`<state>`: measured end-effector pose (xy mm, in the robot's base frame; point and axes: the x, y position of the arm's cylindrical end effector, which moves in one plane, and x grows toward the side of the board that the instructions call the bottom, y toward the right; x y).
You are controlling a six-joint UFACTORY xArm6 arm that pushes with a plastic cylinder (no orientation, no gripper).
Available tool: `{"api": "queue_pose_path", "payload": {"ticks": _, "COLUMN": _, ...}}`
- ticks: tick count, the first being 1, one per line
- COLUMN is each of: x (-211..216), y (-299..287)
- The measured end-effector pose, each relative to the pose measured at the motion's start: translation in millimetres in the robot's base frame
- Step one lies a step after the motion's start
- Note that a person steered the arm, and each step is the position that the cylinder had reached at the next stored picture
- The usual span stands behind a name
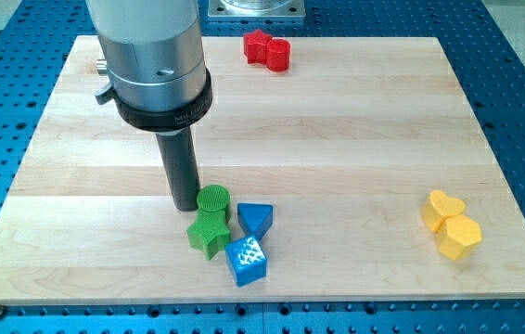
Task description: Bring the red blocks close to the yellow blocks
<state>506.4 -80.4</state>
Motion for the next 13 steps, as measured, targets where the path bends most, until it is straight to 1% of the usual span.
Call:
{"api": "queue_pose_path", "payload": {"ticks": 1, "x": -88, "y": -10}}
{"api": "queue_pose_path", "payload": {"ticks": 2, "x": -189, "y": -59}}
{"api": "queue_pose_path", "payload": {"ticks": 3, "x": -276, "y": -38}}
{"api": "queue_pose_path", "payload": {"ticks": 4, "x": -303, "y": 24}}
{"api": "queue_pose_path", "payload": {"ticks": 5, "x": -281, "y": 135}}
{"api": "queue_pose_path", "payload": {"ticks": 6, "x": -212, "y": 202}}
{"api": "queue_pose_path", "payload": {"ticks": 7, "x": -132, "y": 234}}
{"api": "queue_pose_path", "payload": {"ticks": 8, "x": -88, "y": 252}}
{"api": "queue_pose_path", "payload": {"ticks": 9, "x": -55, "y": 259}}
{"api": "queue_pose_path", "payload": {"ticks": 10, "x": -73, "y": 232}}
{"api": "queue_pose_path", "payload": {"ticks": 11, "x": -20, "y": 219}}
{"api": "queue_pose_path", "payload": {"ticks": 12, "x": -41, "y": 191}}
{"api": "queue_pose_path", "payload": {"ticks": 13, "x": 0, "y": 191}}
